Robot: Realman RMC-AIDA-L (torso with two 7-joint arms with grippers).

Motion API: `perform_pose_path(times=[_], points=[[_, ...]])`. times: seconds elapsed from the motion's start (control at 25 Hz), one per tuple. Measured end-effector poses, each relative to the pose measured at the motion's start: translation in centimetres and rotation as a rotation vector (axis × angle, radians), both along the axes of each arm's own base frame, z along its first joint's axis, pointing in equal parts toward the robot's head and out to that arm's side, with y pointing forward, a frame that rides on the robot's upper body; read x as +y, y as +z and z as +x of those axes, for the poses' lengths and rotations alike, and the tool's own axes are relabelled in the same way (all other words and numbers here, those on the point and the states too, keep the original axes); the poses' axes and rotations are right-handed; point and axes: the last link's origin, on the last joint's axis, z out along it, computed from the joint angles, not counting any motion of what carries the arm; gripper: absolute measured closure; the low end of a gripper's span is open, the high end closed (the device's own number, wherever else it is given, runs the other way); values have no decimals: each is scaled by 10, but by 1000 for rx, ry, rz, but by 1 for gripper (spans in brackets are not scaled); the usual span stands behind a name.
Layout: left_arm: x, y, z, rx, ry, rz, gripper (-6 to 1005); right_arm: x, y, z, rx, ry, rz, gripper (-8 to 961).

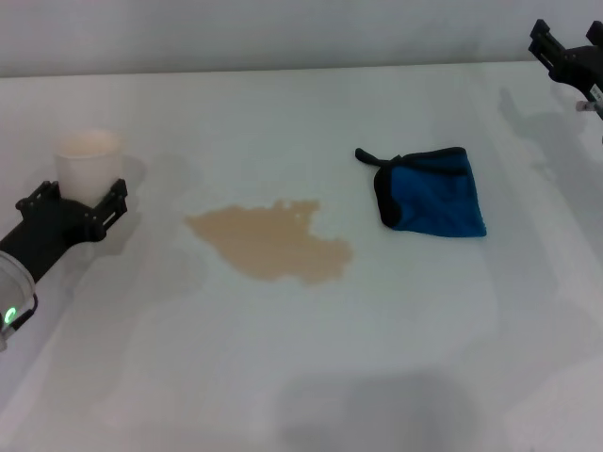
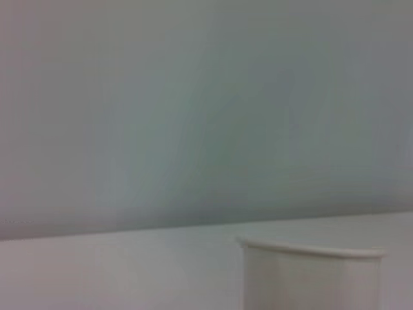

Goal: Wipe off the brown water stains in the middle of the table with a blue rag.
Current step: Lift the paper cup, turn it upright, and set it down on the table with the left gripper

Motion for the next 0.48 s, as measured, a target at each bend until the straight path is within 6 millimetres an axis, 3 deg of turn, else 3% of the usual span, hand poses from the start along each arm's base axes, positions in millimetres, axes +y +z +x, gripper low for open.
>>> perform_pose_path(times=[0.48], points=[[-8, -7, -8, 13, 48, -24, 298, -1, 0, 0, -5, 3, -3, 83]])
